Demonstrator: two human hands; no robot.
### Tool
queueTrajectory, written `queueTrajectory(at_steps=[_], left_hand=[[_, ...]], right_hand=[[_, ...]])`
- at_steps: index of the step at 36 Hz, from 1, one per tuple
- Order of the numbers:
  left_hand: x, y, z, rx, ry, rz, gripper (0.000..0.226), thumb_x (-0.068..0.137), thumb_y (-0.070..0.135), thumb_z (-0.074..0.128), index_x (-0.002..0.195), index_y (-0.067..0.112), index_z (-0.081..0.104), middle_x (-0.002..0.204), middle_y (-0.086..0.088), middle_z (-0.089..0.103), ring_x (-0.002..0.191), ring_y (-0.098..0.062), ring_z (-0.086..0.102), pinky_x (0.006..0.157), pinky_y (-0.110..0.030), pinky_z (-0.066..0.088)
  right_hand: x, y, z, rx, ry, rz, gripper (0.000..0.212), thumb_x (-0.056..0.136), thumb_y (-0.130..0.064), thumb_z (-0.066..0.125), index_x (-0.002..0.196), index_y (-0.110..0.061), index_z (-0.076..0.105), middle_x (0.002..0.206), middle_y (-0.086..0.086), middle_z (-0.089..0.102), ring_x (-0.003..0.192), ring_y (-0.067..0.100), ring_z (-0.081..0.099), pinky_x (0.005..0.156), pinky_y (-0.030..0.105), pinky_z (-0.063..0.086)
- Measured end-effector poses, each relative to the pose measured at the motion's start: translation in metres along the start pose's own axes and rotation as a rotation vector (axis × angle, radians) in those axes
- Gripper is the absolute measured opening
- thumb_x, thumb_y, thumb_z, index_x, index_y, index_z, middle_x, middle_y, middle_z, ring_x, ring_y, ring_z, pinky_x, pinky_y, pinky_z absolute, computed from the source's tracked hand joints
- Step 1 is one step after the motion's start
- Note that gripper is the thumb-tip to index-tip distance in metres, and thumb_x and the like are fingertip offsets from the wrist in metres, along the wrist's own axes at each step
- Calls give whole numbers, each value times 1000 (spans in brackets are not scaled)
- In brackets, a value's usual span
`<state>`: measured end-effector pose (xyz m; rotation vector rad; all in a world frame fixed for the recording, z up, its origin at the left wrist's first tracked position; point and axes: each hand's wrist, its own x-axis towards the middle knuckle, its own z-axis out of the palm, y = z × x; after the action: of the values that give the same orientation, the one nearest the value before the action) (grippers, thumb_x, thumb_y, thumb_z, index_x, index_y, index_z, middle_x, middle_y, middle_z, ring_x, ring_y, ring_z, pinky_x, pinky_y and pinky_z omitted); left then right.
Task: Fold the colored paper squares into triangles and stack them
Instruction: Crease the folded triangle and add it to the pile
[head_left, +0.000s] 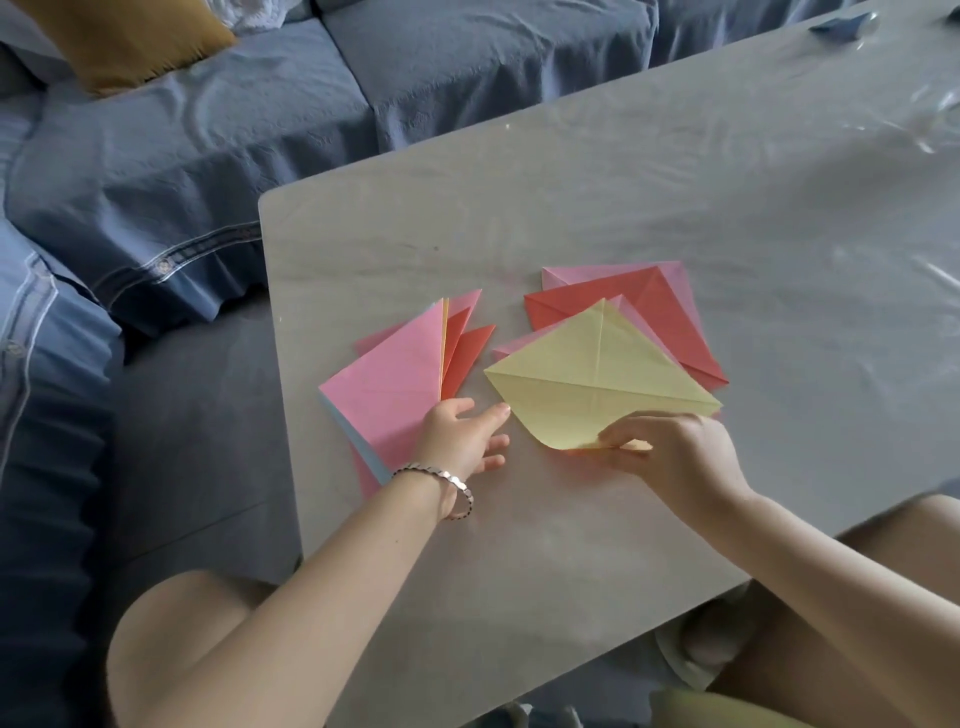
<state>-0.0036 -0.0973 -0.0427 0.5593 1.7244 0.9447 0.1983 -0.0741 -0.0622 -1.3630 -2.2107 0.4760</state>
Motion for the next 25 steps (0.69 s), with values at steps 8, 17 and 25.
queueTrajectory(at_steps=[8, 17, 25], left_hand=[[-3, 1, -7, 39, 9, 23, 78, 55, 55, 73, 111, 4, 57, 109, -12, 64, 90, -33, 66, 87, -50, 51], [1, 6, -25, 9, 102, 77, 17, 79, 11, 69, 96, 14, 66, 84, -1, 66, 76, -16, 61, 65, -16, 48], [-14, 1, -35, 133, 4, 359, 31, 83, -4, 60, 85, 26, 67, 84, 9, 69, 80, -8, 65, 74, -17, 52]], right_hand=[[-4, -11, -2, 421, -52, 199, 15, 69, -23, 77, 67, -35, 67, 67, -26, 64, 73, 1, 61, 66, 10, 44], [-11, -27, -19, 541, -230, -121, 17, 75, -36, 71, 89, -27, 70, 91, -14, 70, 80, 1, 67, 73, 14, 51], [-1, -26, -23, 633, -131, 72, 11, 70, -36, 62, 79, -33, 67, 87, -29, 67, 82, -8, 62, 71, 8, 43]])
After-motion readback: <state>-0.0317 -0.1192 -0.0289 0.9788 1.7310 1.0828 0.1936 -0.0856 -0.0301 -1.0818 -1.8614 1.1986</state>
